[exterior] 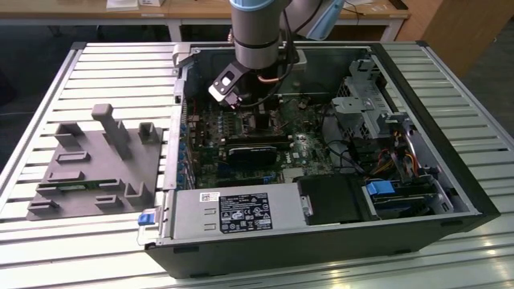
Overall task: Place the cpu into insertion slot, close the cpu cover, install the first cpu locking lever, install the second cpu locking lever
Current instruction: 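Place the cpu into insertion slot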
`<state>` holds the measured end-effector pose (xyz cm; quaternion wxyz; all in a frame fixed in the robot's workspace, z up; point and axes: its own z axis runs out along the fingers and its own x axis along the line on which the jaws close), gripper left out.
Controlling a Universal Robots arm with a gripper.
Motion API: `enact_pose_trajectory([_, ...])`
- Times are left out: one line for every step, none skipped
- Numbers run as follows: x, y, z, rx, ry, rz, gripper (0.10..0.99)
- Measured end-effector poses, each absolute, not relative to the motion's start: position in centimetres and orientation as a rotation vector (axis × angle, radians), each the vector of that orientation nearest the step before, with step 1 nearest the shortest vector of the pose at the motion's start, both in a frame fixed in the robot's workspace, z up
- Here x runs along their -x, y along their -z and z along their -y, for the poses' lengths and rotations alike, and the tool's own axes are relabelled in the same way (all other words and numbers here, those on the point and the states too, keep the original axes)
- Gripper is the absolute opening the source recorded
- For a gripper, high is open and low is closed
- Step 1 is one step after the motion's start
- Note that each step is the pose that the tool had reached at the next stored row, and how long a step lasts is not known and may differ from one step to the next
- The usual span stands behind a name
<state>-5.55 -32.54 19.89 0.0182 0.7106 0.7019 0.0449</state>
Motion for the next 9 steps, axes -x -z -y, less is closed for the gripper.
enact_pose_trajectory([5.55, -20.11, 32.54, -2.207, -0.139, -2.180, 0.675])
enact_pose_trajectory([5.55, -20.33, 32.54, -2.207, -0.139, -2.180, 0.675])
enact_pose_trajectory([5.55, -20.43, 32.54, -2.207, -0.139, -2.180, 0.675])
enact_pose_trajectory([5.54, -20.43, 32.54, -2.207, -0.140, -2.180, 0.675])
enact_pose_trajectory([5.54, -20.43, 32.54, -2.207, -0.140, -2.180, 0.675])
enact_pose_trajectory([5.54, -20.43, 32.54, -2.207, -0.140, -2.180, 0.675])
enact_pose_trajectory([5.54, -20.44, 32.54, -2.207, -0.140, -2.180, 0.675])
enact_pose_trajectory([5.54, -20.45, 32.54, -2.207, -0.140, -2.180, 0.675])
enact_pose_trajectory([5.54, -20.45, 32.54, -2.207, -0.140, -2.180, 0.663])
